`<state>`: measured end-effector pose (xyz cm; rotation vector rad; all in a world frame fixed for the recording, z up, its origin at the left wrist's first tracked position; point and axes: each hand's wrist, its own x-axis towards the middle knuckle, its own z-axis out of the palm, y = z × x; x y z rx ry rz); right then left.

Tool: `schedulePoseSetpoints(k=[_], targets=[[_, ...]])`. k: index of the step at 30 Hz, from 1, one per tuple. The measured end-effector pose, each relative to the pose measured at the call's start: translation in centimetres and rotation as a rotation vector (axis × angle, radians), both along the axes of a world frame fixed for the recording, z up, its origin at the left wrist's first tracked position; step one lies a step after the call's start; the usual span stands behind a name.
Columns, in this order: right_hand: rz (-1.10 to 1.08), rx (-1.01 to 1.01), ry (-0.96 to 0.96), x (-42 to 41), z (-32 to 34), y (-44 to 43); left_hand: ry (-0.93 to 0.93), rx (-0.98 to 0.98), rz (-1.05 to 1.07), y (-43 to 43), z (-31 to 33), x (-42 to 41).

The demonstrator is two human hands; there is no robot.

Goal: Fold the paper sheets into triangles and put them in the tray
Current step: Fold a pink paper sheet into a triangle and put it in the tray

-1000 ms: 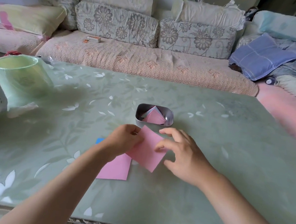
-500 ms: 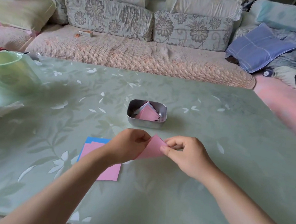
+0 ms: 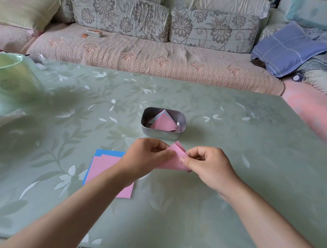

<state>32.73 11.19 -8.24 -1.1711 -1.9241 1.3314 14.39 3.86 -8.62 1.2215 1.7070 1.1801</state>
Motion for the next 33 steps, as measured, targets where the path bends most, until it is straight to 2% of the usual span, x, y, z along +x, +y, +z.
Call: schedulePoseSetpoints(k=[4, 9, 19, 27, 33], targets=[[-0.018, -0.068, 0.097, -0.2, 0.2, -0.1, 0.057, 0.017, 0.049, 0.1, -0.1, 0.1], [-0.040, -0.130, 0.096, -0.3, 0.3, -0.3, 0.136, 0.047, 0.058, 0.2, -0.4, 0.1], [-0.047, -0.025, 0.069, -0.3, 0.2, -0.4, 0.145, 0.191, 0.015, -0.1, -0.3, 1.0], [0.002, 0.235, -0.083, -0.7, 0.0, -1.4, 0.185, 0.198, 0.087, -0.3, -0.6, 1.7], [-0.033, 0.199, 0.004, -0.9, 0.0, -1.5, 0.123, 0.211, 0.114, -0.3, -0.5, 1.9]])
